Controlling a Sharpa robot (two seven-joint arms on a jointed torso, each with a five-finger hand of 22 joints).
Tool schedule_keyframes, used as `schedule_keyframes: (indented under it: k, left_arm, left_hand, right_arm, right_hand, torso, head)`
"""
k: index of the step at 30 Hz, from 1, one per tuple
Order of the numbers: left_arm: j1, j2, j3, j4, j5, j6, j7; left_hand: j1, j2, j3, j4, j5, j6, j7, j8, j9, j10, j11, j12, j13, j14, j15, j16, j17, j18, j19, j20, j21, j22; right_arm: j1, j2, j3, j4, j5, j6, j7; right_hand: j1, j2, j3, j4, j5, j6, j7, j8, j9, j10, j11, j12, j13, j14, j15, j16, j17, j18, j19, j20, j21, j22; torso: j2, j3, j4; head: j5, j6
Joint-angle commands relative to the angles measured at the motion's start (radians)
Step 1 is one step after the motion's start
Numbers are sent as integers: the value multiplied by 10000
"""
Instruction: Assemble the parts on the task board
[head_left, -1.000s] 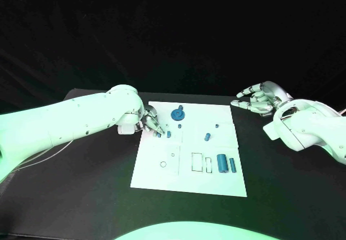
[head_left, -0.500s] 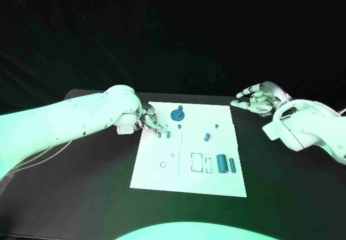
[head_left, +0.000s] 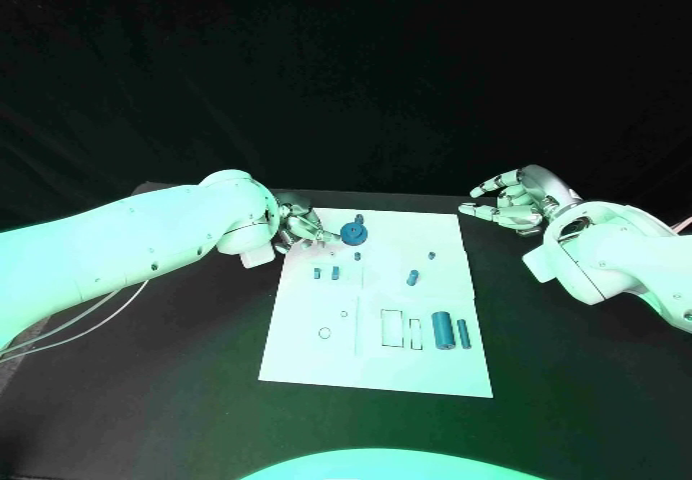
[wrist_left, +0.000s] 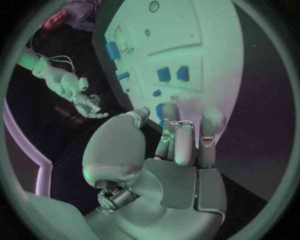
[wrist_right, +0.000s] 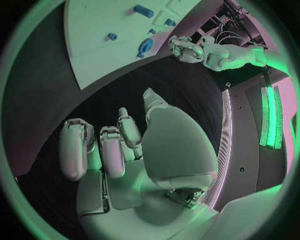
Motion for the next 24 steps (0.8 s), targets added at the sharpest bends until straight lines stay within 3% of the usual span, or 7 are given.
schedule_keyframes:
  k: [1,4,6,9,13,18,24]
  left_arm:
    - [-3,-31,14,231,342,-1067,1517]
    - [-101,-66,-16,421,242,-2055,2967]
    - [-223,-76,-27,536,-81,-2566,3755]
    - [-395,-49,-35,631,-724,-3008,4472]
    - [-577,59,-107,646,-1898,-3198,4945]
    - [-683,331,-224,404,-3235,-3214,5073]
    - [-721,741,-314,-52,-4656,-2679,4766]
  left_hand:
    - [1469,-212,1216,-565,-78,-483,199,-466,-521,-1057,149,-514,-241,73,150,-202,179,29,-365,159,-411,-188]
    - [2250,-934,2532,-1088,-101,-301,491,-1104,-1546,-1692,443,-1464,-1127,-1149,446,-1230,-1305,359,-1774,386,-1756,-1842]
    - [2417,-1155,2802,-1360,-99,-402,574,-1445,-2033,-1865,583,-2119,-1763,-1829,538,-1781,-2156,443,-2195,513,-2177,-2275]
    - [2513,-1351,2810,-1613,-88,-583,671,-1781,-2494,-2057,680,-2712,-2350,-2483,645,-2317,-3009,448,-2334,602,-2307,-2322]
    - [2452,-1505,2687,-1727,-90,-633,746,-2031,-2995,-2234,803,-3386,-3013,-2970,749,-2719,-3799,450,-2447,699,-2431,-2371]
    - [2418,-1625,2502,-1787,-98,-679,737,-2197,-3359,-2406,901,-3865,-3488,-3255,835,-2891,-4293,455,-2511,787,-2549,-2430]
    - [2416,-1681,2331,-1825,-101,-491,702,-2260,-3608,-2463,945,-4098,-3766,-3236,876,-2774,-4397,458,-2493,832,-2583,-2450]
  right_arm:
    - [-8,-3,2,-11,31,-35,118]
    - [-8,-6,1,-23,50,-53,208]
    - [-8,-4,-1,-31,65,-78,287]
    - [-11,-10,-5,-38,105,-117,405]
    - [-18,-6,-13,-51,175,-186,590]
    - [-25,8,-19,-61,205,-247,716]
    - [-29,32,-24,-70,214,-264,773]
  right_hand:
    - [-401,149,-217,18,58,-84,-15,267,-76,-143,-4,-31,-70,790,-50,-82,1652,102,295,-46,-96,1517]
    - [-387,172,-202,9,60,-77,-18,279,-76,-142,-7,-28,-68,790,-52,-83,1653,108,285,-47,-126,1502]
    - [-359,198,-179,-4,60,-71,-22,294,-76,-157,-10,-45,-86,786,-54,-91,1640,114,273,-49,-158,1484]
    - [-297,215,-143,-18,54,-74,-25,318,-82,-317,-15,-224,-257,713,-61,-237,1371,192,136,-52,-523,1279]
    - [-154,203,-32,-10,44,-163,-51,444,-126,-1643,-51,-2049,-2006,418,-104,-887,420,452,-355,-92,-1913,494]
    - [-108,200,20,-17,45,-188,-64,504,-140,-1785,-66,-2400,-2380,367,-125,-1073,205,513,-454,-111,-2313,256]
    - [-99,189,48,-12,43,-210,-72,547,-151,-2041,-76,-2843,-2833,342,-136,-1189,86,543,-491,-124,-2532,124]
  torso:
    - [15,-3,-6]
    - [16,-6,-11]
    - [5,-4,3]
    - [8,-12,7]
    - [9,-14,4]
    - [7,-4,10]
    - [19,3,-17]
  head:
    - [-37,89]
    - [-58,106]
    - [-90,114]
    - [-112,136]
    - [-142,175]
    - [-166,224]
    - [-165,252]
